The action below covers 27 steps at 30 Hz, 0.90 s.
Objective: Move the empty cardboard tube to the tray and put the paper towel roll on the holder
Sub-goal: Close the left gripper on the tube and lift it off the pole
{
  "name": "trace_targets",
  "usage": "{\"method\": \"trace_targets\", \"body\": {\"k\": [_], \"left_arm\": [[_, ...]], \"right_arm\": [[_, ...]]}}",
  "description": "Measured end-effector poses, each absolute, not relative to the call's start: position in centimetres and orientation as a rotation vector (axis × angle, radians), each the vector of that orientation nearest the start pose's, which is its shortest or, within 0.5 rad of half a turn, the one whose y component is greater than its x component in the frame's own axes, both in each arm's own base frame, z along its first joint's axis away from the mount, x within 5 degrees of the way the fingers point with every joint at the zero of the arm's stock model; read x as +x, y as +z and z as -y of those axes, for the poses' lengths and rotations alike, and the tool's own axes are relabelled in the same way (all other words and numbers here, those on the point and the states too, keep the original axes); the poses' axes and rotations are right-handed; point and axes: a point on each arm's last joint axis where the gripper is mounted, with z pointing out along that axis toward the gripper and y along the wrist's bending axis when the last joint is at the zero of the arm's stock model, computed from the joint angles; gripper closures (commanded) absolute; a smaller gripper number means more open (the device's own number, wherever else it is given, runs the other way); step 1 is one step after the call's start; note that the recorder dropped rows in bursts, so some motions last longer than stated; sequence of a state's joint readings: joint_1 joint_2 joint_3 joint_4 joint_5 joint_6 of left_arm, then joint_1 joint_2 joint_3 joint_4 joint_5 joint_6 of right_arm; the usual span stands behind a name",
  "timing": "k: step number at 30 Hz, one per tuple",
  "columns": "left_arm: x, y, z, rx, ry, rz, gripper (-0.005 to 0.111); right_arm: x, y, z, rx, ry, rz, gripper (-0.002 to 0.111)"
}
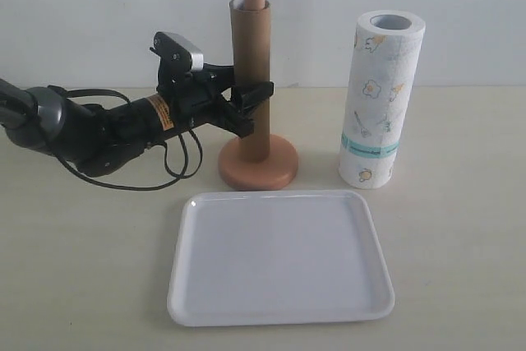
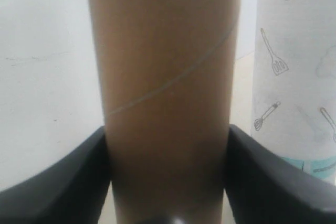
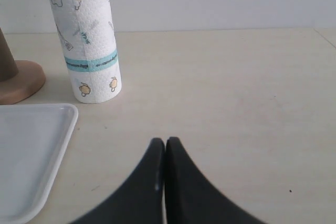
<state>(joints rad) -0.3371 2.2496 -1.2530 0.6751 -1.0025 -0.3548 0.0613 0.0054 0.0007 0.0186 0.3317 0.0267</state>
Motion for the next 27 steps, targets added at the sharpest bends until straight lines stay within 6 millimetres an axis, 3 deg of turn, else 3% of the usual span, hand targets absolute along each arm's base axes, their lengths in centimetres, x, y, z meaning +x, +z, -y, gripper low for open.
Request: {"method": "trace_targets", "body": {"k": [3,9,14,22,27], "left_arm": [[41.4,13.3,19.6,0.732,-0.664,-1.452,0.103],[41.4,13.6,19.7,0.729,-0.674,-1.429,0.103],[41.3,15.3,19.6,0.720,-0.675,-1.397,0.103],[41.0,19.5,19.4,0.720,-0.636,-1.357,0.103],[40.3,23.4,19.0,0.712,-0.608,-1.295,0.103]], "right_arm": [[5.4,18.3,-0.4,-0.020,0.080,-1.822,0.108],[5.4,18.3,-0.4,-0.020,0.080,-1.822,0.108],[5.4,18.3,-0.4,-0.020,0.080,-1.822,0.108],[5.4,18.3,-0.4,-0.020,0.080,-1.822,0.108],[5.4,18.3,-0.4,-0.020,0.080,-1.822,0.108]]}}
